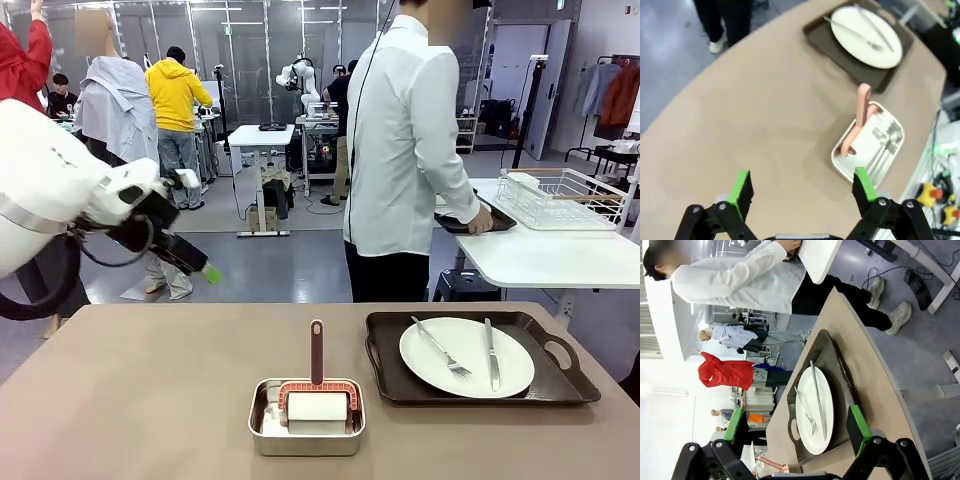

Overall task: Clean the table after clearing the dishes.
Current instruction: When the left (or right) Handle tray is removed, use the left hand (or right hand) to clean the left (or right) side of the table with the Lint Roller.

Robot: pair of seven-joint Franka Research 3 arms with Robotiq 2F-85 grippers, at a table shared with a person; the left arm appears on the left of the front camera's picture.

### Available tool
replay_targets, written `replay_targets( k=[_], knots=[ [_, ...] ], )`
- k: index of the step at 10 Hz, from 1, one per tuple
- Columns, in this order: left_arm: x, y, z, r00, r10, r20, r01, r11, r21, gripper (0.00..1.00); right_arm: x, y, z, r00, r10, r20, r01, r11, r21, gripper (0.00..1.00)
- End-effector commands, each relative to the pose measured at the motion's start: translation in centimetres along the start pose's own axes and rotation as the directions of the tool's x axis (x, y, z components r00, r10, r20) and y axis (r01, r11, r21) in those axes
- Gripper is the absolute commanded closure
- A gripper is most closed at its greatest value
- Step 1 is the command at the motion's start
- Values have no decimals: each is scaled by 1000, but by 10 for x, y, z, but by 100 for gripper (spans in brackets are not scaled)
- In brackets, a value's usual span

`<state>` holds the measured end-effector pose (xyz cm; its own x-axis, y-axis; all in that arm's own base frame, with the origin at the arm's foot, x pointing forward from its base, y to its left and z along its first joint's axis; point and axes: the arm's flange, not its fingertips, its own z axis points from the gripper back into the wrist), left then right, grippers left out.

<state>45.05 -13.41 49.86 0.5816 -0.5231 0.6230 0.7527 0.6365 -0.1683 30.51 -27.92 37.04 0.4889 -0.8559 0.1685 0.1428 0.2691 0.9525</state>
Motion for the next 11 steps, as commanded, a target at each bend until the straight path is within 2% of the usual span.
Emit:
replay_targets(
  k=[1, 2, 8, 9, 10, 11],
  knots=[
    [-6, 0, -20, 997, -65, -33, 63, 997, -41, 0, 0, 2, 1, 1000, -14, 8, 14, 1000, 17, 0],
    [0, 0, 0, 1000, 0, 0, 0, 1000, 0, 0, 0, 2, 1, 1000, -14, 8, 14, 1000, 17, 0],
    [-2, 5, -1, 1000, -5, 6, 5, 1000, -10, 0, 0, 2, 1, 1000, -14, 8, 14, 1000, 17, 0],
    [15, -3, 2, 975, -215, -51, 214, 976, -27, 0, 0, 2, 1, 1000, -14, 8, 14, 1000, 17, 0],
    [40, -12, 0, 929, -347, -131, 342, 938, -63, 0, 0, 2, 1, 1000, -14, 8, 14, 1000, 17, 0],
    [65, -22, -12, 861, -460, -216, 438, 887, -143, 0, 0, 2, 1, 1000, -14, 8, 14, 1000, 17, 0]
  ],
)
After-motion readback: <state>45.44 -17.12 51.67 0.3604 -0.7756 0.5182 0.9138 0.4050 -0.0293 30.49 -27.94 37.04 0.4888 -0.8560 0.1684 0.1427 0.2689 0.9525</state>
